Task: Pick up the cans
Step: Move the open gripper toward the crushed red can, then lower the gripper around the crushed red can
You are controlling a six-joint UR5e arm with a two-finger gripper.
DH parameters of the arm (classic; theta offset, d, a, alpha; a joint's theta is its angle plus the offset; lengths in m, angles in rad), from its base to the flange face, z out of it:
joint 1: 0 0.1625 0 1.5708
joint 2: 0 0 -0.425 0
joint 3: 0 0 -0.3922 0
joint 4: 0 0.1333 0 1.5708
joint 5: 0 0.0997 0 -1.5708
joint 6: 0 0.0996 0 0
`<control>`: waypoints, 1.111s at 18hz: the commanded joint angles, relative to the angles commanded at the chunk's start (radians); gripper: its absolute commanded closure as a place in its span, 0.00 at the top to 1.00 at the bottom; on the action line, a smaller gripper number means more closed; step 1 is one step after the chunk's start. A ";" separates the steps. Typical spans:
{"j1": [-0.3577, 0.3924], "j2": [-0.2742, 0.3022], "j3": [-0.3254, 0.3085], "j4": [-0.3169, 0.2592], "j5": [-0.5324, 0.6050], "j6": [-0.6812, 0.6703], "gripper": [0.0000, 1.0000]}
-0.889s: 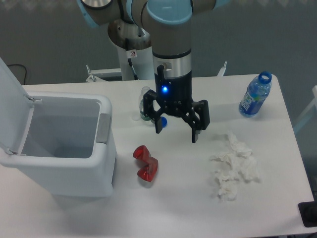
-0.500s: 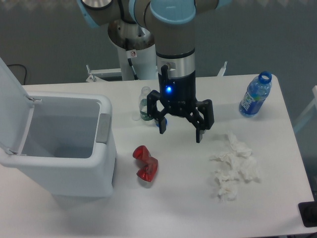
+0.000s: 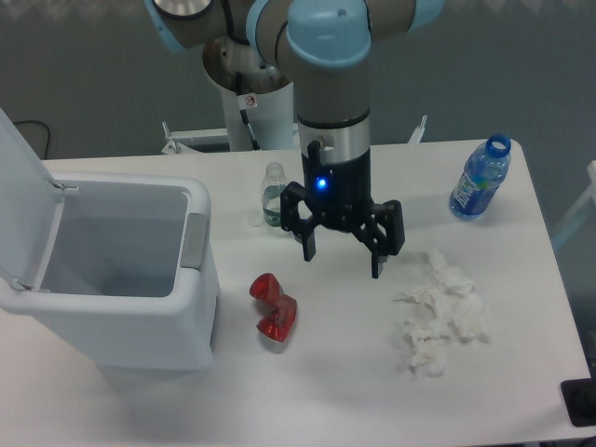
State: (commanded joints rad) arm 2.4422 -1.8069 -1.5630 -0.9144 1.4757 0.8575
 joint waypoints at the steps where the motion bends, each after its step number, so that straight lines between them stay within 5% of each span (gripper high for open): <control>1: -0.003 -0.003 -0.006 0.014 0.000 0.001 1.00; 13: -0.077 -0.107 -0.012 0.009 0.159 -0.023 1.00; 20: -0.103 -0.147 -0.025 0.011 0.160 -0.041 1.00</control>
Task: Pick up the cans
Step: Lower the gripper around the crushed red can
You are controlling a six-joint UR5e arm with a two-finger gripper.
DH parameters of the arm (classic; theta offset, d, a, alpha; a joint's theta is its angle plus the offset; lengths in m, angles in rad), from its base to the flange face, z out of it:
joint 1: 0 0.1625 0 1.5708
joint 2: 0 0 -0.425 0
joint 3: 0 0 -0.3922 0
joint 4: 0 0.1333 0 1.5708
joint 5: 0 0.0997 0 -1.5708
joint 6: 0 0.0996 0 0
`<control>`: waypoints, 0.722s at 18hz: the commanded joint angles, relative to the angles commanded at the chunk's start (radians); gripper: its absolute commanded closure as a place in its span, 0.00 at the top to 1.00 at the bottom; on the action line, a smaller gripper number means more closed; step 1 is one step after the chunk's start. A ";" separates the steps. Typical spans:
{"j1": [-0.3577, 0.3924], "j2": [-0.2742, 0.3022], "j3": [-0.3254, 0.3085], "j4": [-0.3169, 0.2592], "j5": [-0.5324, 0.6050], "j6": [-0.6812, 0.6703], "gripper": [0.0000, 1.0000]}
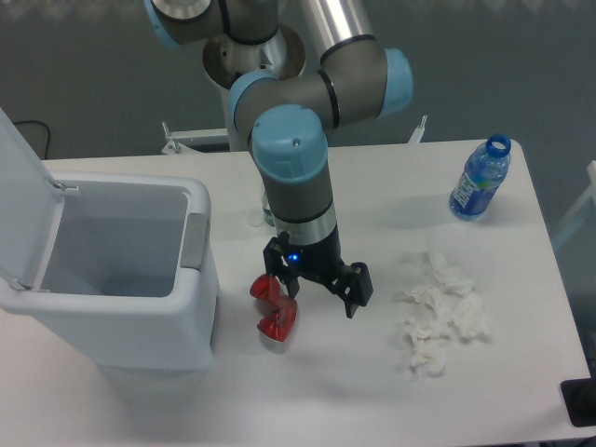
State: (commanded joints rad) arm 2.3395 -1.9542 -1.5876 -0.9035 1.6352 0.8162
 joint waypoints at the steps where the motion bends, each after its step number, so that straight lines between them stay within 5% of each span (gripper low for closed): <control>1: -0.012 -0.009 -0.003 0.003 -0.003 -0.018 1.00; 13: 0.049 -0.031 -0.006 -0.006 -0.149 -0.107 1.00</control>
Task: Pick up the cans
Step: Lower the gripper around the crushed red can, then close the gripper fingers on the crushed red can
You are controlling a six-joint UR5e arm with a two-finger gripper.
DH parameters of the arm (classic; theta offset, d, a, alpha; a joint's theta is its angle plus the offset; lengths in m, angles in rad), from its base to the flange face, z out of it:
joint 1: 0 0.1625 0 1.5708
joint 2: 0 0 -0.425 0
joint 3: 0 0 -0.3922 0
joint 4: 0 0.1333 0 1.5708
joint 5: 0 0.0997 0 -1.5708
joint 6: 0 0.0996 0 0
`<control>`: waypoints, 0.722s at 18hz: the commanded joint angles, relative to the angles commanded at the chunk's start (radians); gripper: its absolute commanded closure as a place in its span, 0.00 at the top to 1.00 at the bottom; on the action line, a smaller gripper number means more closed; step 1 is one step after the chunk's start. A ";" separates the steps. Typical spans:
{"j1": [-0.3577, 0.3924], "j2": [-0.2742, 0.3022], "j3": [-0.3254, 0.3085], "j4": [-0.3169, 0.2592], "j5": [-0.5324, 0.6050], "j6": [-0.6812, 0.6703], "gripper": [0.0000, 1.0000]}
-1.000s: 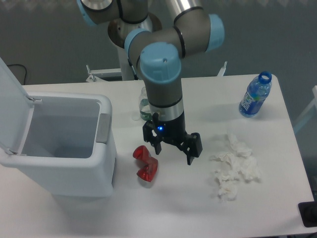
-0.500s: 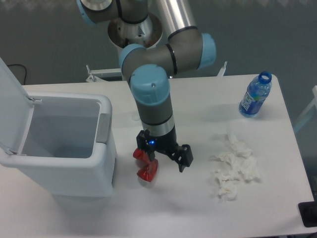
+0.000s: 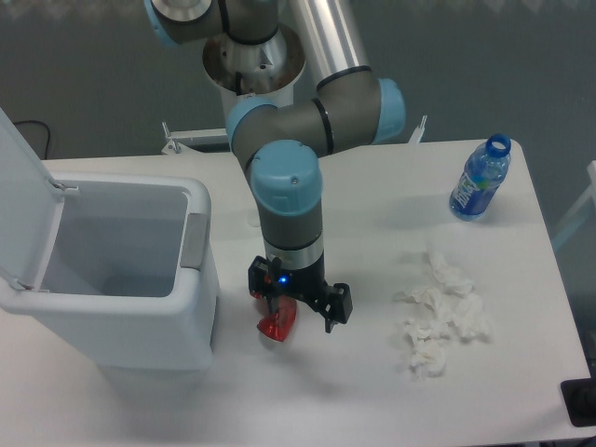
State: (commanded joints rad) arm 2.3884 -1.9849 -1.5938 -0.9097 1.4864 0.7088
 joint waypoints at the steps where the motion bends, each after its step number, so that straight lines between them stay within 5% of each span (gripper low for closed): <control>1: 0.000 -0.011 0.000 0.000 0.000 -0.014 1.00; 13: -0.008 -0.055 -0.025 -0.009 0.002 -0.029 1.00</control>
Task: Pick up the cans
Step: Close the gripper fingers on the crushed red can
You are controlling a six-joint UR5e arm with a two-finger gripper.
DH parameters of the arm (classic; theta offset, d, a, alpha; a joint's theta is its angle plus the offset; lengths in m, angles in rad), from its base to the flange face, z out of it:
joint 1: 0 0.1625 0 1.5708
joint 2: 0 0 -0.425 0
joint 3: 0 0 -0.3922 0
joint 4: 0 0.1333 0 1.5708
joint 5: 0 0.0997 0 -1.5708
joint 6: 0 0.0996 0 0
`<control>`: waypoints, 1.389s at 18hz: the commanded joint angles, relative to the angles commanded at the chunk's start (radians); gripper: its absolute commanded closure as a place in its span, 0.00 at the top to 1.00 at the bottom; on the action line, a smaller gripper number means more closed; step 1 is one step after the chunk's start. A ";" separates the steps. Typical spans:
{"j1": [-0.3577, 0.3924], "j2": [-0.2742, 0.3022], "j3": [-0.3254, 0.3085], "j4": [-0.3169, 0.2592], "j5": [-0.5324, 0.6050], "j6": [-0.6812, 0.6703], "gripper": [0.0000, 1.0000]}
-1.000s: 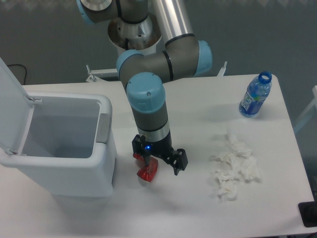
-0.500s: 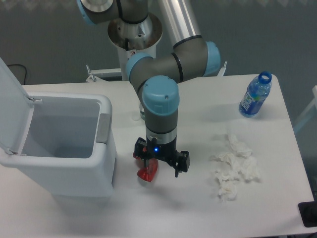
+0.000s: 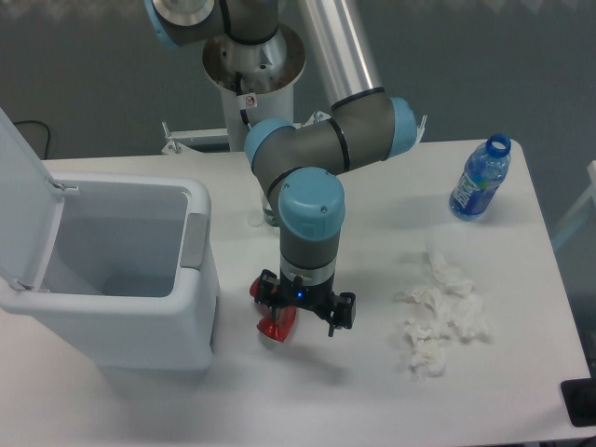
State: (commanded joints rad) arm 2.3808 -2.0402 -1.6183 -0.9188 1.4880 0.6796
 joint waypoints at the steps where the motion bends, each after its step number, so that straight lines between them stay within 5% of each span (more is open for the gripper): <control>1: 0.000 -0.002 -0.002 0.000 0.000 0.000 1.00; 25: -0.032 -0.054 0.014 0.003 0.000 0.006 1.00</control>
State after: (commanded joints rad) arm 2.3485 -2.0939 -1.6046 -0.9158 1.4880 0.6857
